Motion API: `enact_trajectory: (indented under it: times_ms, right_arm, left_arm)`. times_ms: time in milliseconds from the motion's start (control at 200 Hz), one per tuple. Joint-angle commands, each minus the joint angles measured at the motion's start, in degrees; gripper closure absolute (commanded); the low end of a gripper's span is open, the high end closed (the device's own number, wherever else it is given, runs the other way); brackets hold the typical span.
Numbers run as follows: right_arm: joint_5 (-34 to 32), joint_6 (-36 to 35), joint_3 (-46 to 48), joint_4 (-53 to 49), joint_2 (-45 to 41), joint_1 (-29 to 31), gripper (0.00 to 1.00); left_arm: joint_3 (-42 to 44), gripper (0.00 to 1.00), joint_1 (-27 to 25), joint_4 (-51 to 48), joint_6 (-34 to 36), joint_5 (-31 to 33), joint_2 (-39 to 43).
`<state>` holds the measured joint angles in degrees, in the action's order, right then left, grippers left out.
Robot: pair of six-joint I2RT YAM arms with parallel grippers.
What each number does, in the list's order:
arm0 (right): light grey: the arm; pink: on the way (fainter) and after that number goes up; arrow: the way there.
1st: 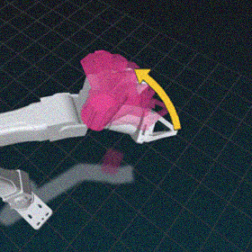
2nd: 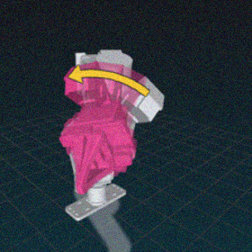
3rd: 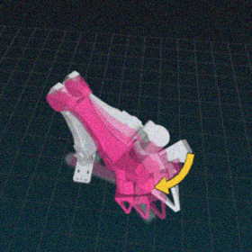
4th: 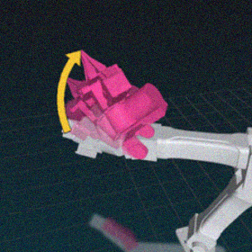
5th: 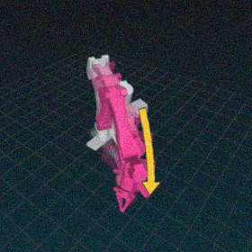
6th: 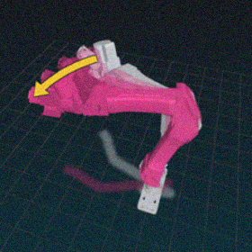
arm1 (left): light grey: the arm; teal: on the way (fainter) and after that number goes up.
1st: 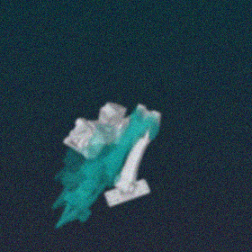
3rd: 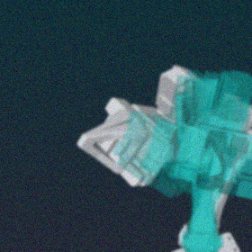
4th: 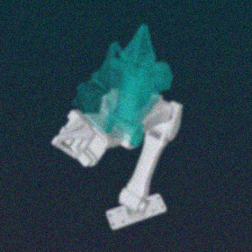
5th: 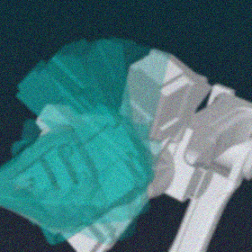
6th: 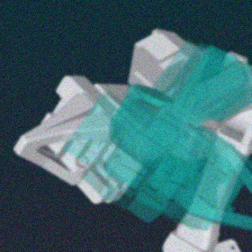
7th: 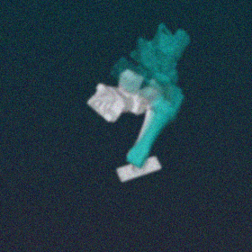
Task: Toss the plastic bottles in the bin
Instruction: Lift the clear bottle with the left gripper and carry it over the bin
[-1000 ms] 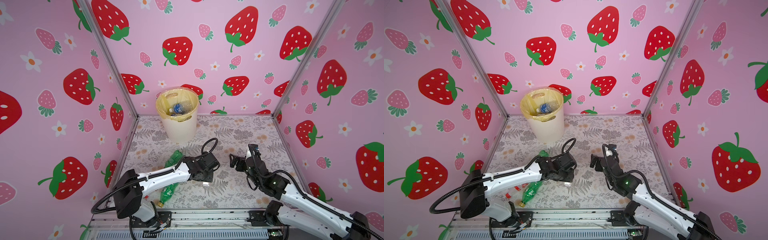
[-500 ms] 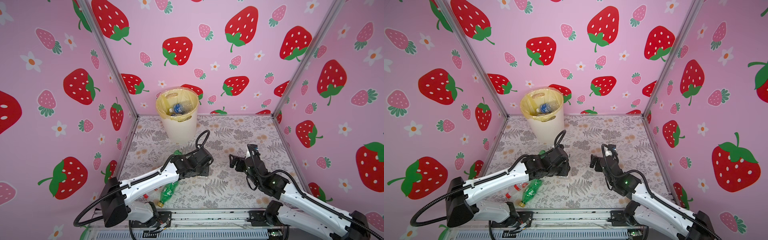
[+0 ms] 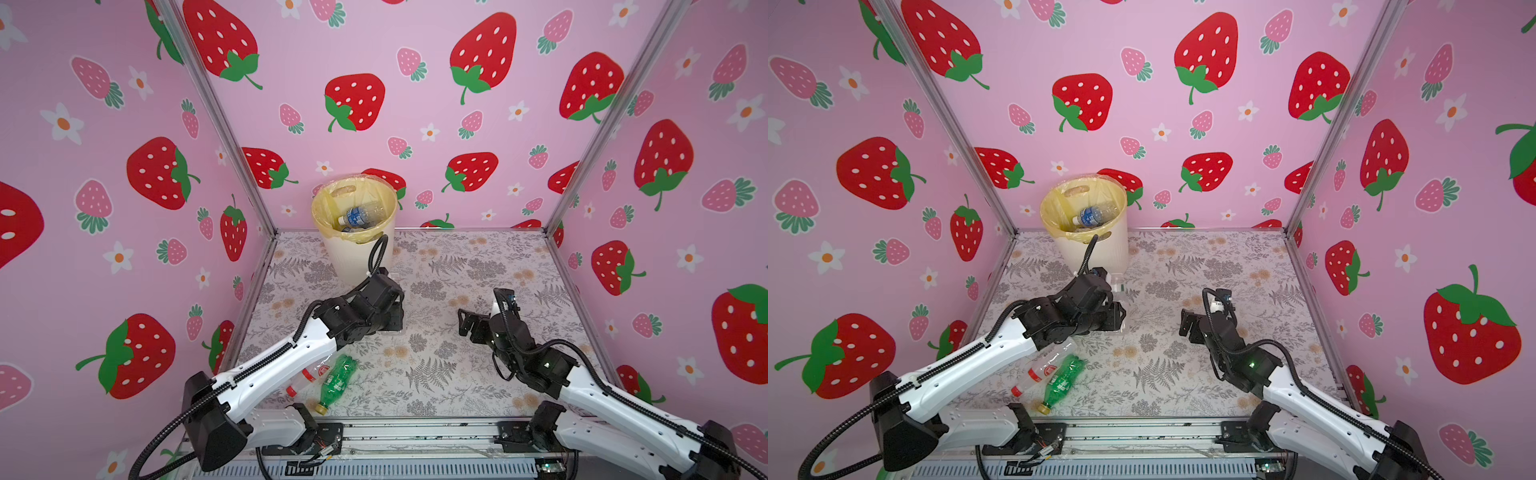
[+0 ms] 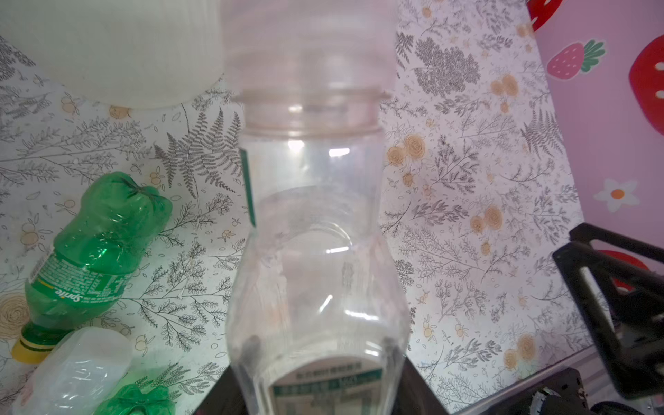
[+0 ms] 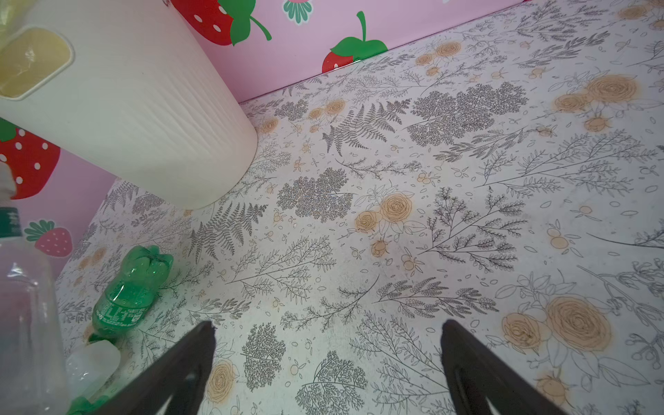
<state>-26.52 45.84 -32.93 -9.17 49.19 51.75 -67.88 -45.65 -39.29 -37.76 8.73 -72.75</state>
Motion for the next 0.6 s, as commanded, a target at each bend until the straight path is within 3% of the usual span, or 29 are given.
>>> enact_trajectory:
  times_ms: [0, 595]
  right_arm:
    - [-0.2, 1.2, -0.3, -0.5, 0.4, -0.2, 0.01]
    - [1.3, 1.6, 0.3, 0.8, 2.2, -0.2, 0.01]
  left_arm:
    - [-3.1, 0.48, 1.7, -1.5, 2.2, -0.5, 1.2]
    - [-11.8, 0.48, 14.3, -4.2, 5.8, -6.4, 5.9]
